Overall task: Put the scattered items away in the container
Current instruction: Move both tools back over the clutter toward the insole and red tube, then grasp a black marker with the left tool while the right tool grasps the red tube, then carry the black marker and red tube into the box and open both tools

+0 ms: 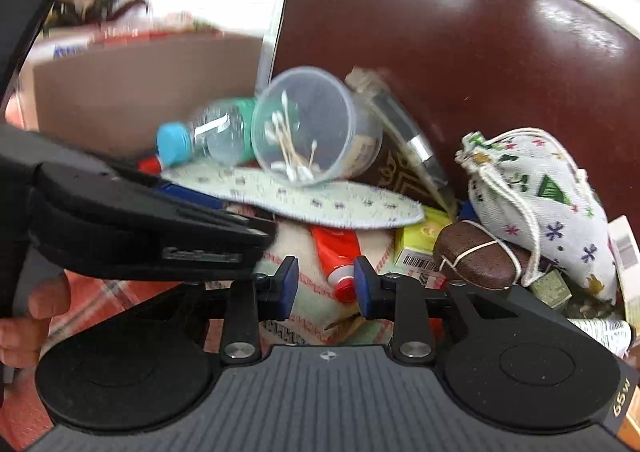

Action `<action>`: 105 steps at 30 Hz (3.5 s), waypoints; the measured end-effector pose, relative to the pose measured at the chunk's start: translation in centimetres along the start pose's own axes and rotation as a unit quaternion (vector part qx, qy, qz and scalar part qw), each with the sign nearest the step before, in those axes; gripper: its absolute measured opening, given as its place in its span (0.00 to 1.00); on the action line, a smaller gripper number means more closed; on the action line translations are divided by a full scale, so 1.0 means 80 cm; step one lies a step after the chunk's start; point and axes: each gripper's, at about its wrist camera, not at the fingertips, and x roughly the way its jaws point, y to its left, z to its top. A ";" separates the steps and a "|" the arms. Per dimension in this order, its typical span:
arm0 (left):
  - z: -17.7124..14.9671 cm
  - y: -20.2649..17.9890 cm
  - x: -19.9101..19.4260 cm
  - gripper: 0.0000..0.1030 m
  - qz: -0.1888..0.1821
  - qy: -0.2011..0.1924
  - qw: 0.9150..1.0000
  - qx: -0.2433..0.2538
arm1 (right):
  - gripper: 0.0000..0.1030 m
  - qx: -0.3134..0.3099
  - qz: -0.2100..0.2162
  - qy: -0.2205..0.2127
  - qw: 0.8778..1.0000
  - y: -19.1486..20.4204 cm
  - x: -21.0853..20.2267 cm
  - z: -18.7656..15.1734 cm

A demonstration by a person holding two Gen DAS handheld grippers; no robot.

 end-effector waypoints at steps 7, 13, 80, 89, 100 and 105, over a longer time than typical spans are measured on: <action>0.009 -0.013 0.029 0.35 0.019 0.015 0.999 0.025 | 0.35 -0.018 -0.016 0.023 0.999 0.003 0.022 0.005; 0.006 -0.002 0.020 0.17 0.018 0.020 1.000 0.015 | 0.29 0.008 0.008 0.042 0.999 -0.003 0.029 0.005; -0.042 0.052 -0.139 0.13 -0.150 0.190 0.970 0.035 | 0.16 0.142 0.281 0.144 0.938 -0.007 -0.092 -0.026; -0.031 0.075 -0.156 0.09 -0.194 0.168 0.965 -0.062 | 0.00 0.155 0.240 0.103 0.953 -0.036 -0.120 -0.004; -0.083 0.023 -0.169 0.47 -0.112 0.175 0.970 0.128 | 0.16 0.104 0.233 0.141 0.957 -0.017 -0.133 -0.031; -0.094 -0.003 -0.167 0.47 -0.078 0.156 0.964 0.202 | 0.38 0.014 0.176 0.147 0.973 0.018 -0.126 -0.040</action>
